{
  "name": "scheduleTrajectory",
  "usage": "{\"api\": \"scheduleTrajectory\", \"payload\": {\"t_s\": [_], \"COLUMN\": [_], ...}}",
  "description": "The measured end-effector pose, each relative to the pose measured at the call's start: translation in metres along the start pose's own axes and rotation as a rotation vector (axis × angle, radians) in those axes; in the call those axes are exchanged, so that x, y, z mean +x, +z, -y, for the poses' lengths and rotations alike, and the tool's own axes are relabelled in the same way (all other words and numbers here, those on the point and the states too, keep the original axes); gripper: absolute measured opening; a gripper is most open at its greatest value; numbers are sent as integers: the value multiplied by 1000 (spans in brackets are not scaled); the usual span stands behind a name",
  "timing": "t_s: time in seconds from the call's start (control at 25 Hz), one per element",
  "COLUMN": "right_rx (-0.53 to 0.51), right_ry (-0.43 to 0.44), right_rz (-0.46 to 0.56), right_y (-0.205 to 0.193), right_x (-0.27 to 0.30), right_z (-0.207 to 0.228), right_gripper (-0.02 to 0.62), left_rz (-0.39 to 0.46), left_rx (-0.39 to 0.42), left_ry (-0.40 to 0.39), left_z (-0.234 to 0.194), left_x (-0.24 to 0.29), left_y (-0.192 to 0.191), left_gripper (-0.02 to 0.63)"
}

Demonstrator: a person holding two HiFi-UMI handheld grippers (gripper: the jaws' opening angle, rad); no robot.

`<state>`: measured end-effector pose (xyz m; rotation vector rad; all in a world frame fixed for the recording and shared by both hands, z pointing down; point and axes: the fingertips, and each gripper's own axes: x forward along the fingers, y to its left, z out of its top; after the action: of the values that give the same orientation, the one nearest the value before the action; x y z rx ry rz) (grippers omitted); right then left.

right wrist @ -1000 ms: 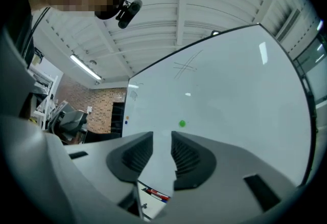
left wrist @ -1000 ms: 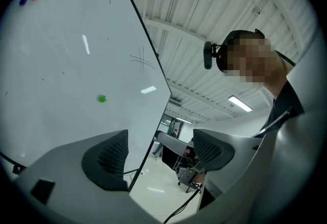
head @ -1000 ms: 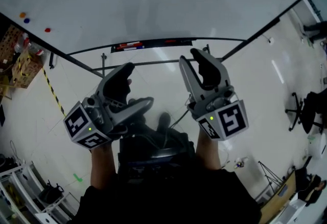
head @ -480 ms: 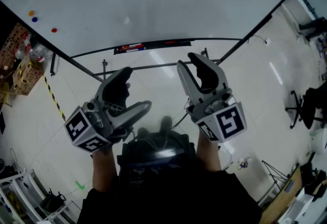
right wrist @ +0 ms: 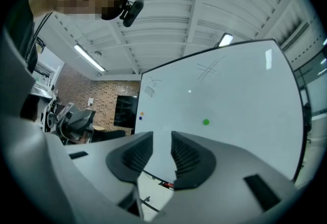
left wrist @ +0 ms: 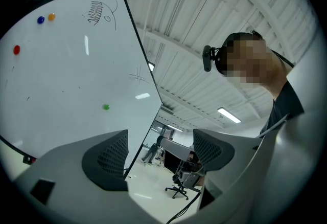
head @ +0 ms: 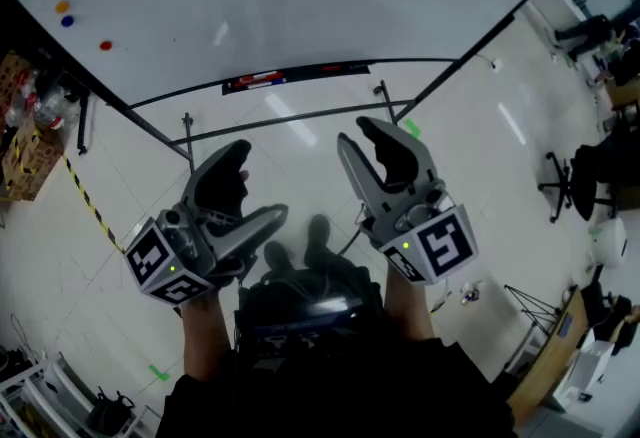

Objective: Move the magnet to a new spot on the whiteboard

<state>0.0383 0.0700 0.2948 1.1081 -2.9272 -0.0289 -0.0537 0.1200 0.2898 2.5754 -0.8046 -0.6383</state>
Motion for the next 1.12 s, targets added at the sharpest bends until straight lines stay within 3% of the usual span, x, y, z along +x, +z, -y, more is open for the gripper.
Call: {"api": "scheduleTrajectory", "payload": {"t_s": [0.12,0.36,0.76,1.12], "right_rx": [-17,-34,-50,-7], "right_ry": [-25,-47,9,23], "right_rz": [-29,-55,0,53], "right_y": [-2,-2,14,24], "right_x": [-6,-17,-28,-64], "right_z": [-14,-37,-54,-22], "right_gripper": [137,133,133,120], "left_rz": [2,11,31,-4], "left_rx": [-52,-79,-15,29], "left_ry": [-40,-73,-62,-60], "left_z": [3,11,36,65], "left_x": [-14,-32,-40,3], "left_y": [-5,-9,-1,-12], "left_gripper": [393,393,393,393]}}
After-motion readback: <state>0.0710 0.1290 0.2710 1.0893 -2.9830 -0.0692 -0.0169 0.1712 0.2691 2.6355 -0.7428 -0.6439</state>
